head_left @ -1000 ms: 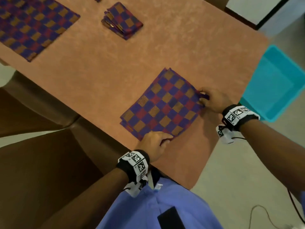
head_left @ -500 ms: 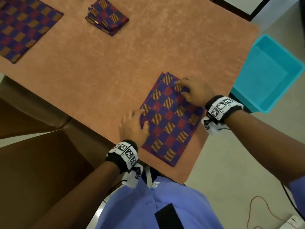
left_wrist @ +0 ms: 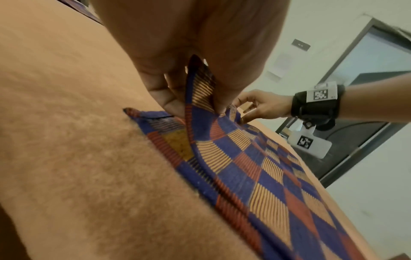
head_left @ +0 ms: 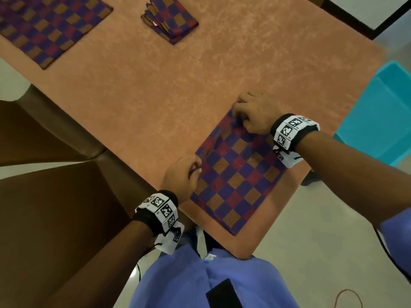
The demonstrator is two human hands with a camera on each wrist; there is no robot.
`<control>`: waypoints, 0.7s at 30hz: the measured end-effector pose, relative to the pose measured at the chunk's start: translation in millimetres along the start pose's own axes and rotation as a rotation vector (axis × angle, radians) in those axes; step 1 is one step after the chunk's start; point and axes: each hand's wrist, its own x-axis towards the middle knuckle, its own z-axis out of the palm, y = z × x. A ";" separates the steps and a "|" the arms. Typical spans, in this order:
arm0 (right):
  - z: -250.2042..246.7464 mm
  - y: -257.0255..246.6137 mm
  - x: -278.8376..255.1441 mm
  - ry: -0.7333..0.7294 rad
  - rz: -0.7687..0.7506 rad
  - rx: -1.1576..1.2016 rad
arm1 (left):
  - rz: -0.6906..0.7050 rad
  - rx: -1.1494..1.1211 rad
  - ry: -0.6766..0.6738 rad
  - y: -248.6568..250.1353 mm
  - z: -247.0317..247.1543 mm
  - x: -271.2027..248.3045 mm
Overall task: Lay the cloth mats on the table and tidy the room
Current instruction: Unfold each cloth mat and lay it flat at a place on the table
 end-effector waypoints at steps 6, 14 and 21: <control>-11.5 6.8 14.4 0.074 0.030 0.166 | -0.036 -0.244 0.045 0.6 -17.4 -0.7; -86.9 -47.9 115.4 0.183 0.051 0.221 | -0.252 -0.405 0.291 -65.9 -116.4 49.9; -118.7 -104.3 235.2 0.189 0.075 0.085 | -0.405 -0.186 0.430 -133.4 -198.5 98.6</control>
